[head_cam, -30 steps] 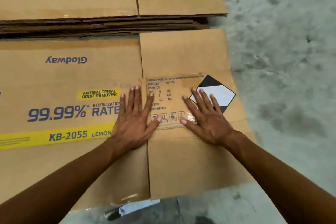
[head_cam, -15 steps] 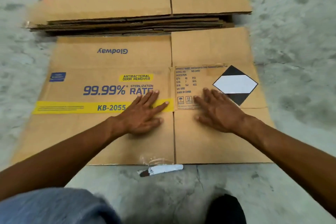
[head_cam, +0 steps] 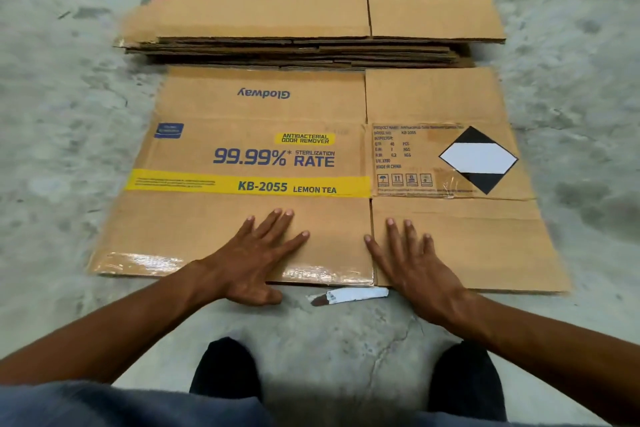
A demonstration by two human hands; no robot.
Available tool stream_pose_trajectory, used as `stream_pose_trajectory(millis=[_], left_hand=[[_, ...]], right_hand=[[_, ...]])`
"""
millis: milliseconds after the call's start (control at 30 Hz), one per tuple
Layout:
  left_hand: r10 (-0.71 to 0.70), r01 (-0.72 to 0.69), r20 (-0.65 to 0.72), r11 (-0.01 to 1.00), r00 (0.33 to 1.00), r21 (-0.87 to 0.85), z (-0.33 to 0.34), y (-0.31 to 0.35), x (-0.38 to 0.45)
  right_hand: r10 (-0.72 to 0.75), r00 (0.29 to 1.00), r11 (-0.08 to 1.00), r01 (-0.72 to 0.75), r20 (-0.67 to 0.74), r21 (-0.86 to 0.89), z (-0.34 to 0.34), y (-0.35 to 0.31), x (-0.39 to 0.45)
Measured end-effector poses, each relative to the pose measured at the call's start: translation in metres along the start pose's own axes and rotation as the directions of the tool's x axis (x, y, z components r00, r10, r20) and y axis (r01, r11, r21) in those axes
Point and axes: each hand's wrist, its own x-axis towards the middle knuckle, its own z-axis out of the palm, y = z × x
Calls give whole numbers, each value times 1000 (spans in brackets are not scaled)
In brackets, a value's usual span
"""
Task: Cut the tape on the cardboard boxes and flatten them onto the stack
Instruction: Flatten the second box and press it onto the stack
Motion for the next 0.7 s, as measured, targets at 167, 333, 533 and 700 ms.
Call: stream_pose_trajectory(millis=[167, 333, 533, 700], left_hand=[[-47, 62, -162, 994, 986, 87, 10, 6, -9], [-9, 61, -398, 991, 918, 117, 8, -1, -20], [-17, 52, -427, 996, 904, 69, -68, -20, -32], [-139, 134, -417, 990, 898, -41, -164, -41, -43]], right_hand=[[20, 990, 999, -27, 141, 47, -19, 2, -2], [-10, 991, 992, -7, 134, 128, -53, 22, -13], [-42, 982, 982, 6, 183, 191, -121, 58, -4], [-21, 999, 931, 5, 39, 364, -201, 113, -9]])
